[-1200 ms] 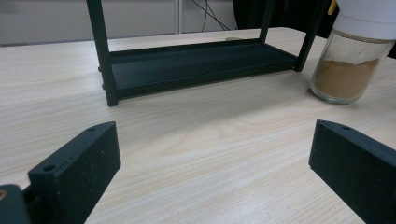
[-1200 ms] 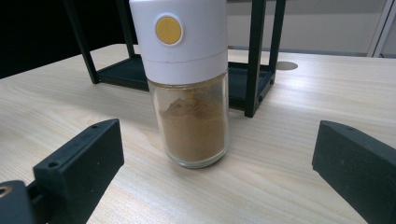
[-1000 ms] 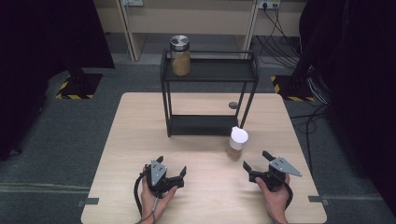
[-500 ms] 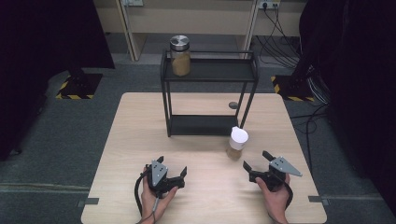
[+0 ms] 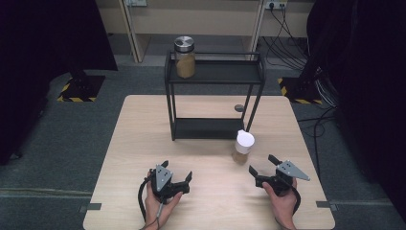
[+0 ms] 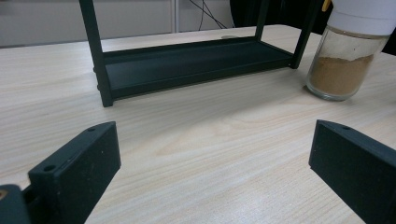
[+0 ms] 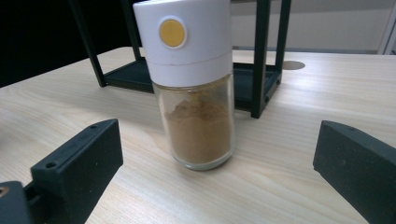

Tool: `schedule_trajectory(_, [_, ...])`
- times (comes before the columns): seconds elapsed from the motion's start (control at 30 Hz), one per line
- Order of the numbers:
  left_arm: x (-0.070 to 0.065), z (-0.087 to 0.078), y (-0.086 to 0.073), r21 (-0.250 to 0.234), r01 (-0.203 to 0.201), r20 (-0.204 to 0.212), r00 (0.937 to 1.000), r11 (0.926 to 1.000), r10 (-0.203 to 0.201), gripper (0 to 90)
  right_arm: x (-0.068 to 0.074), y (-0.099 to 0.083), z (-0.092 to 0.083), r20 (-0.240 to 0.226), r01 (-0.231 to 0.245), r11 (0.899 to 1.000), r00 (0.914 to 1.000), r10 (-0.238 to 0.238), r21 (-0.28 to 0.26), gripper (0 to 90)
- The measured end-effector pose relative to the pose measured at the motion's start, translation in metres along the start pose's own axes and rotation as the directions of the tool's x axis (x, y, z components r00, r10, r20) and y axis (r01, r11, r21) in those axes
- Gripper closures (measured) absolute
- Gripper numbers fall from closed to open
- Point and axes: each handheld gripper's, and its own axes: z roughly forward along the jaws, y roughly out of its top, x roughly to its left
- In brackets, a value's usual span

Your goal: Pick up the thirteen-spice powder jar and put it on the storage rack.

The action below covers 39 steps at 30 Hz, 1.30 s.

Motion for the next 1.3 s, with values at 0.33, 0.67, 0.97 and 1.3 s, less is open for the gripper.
schedule_trajectory(0.33, [-0.001, 0.000, 0.000, 0.003, 0.000, -0.002, 1.0000, 1.0000, 0.000, 1.4, 0.006, 0.013, 0.007, -0.024, 0.050, 0.999, 0.9984, -0.050, -0.012, 1.6])
schedule_trajectory(0.67, [0.000, 0.000, 0.001, 0.007, 0.001, 0.000, 1.0000, 1.0000, -0.001, 1.4, 0.007, 0.022, 0.023, -0.036, 0.067, 0.998, 0.9971, -0.067, 0.004, 1.6])
schedule_trajectory(0.97, [0.000, 0.000, 0.001, 0.005, -0.002, 0.000, 1.0000, 1.0000, 0.002, 1.4, 0.013, 0.024, 0.045, -0.037, 0.074, 0.997, 0.9966, -0.073, 0.032, 1.6])
schedule_trajectory(1.3, [0.000, 0.000, 0.000, 0.002, -0.003, 0.002, 1.0000, 1.0000, 0.003, 1.4, 0.014, 0.028, 0.061, -0.026, 0.075, 0.995, 0.9970, -0.074, 0.060, 8.5])
